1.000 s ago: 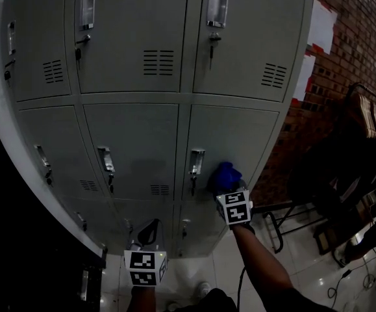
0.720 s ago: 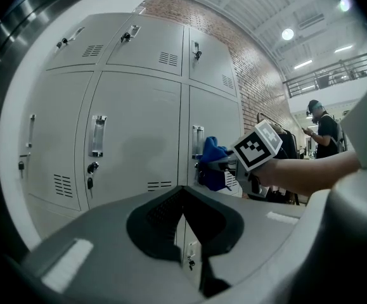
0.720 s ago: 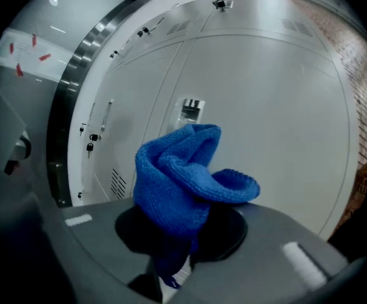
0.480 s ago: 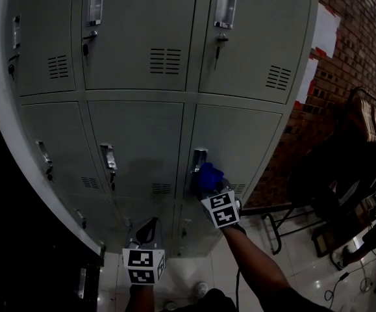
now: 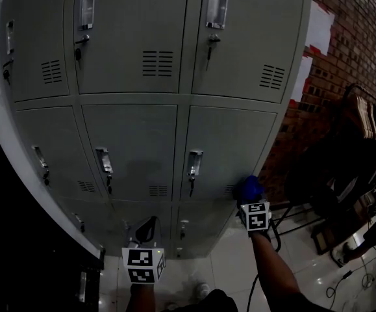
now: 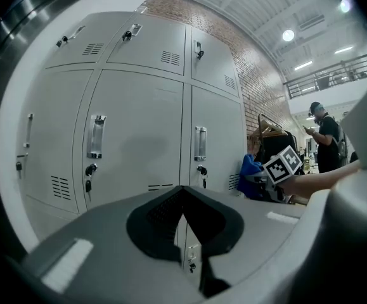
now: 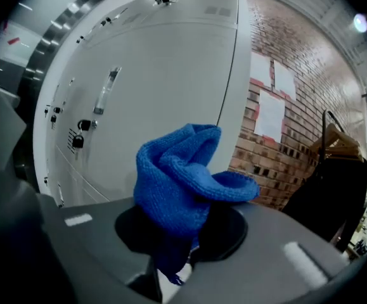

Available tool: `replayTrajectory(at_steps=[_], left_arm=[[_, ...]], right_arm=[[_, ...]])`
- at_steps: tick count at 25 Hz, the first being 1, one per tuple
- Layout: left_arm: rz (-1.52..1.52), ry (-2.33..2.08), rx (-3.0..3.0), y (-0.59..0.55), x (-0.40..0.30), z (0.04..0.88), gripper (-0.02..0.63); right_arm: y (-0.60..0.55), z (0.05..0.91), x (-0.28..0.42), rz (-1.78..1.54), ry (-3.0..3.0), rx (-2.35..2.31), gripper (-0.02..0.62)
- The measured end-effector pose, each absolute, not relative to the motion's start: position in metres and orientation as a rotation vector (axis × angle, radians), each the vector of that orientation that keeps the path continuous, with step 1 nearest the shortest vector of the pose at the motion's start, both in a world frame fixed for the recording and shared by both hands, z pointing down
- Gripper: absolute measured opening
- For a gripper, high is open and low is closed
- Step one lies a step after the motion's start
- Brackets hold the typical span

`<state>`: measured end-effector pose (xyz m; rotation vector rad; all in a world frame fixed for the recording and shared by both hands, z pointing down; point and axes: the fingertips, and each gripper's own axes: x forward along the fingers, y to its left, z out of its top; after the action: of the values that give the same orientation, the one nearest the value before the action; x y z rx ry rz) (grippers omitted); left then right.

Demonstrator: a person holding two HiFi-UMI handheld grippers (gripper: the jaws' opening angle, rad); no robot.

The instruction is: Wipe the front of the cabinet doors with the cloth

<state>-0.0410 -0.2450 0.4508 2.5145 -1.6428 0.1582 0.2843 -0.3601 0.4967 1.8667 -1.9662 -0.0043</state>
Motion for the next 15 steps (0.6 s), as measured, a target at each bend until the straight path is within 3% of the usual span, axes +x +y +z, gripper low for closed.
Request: replayTrajectory(at_steps=[5,15], left_arm=[[0.171,-1.633,2.515,-0.246,-0.036,0.455,0.014],[0.178,-1.633,2.504,-0.250,-0.036,0.460,0.014]], right_arm=[[-0.377,0.515,0.291,-0.099,-1.842,1.840,0.087],[-0.379,0.515,0.269,0.075,-1.994,1.868,0.084]])
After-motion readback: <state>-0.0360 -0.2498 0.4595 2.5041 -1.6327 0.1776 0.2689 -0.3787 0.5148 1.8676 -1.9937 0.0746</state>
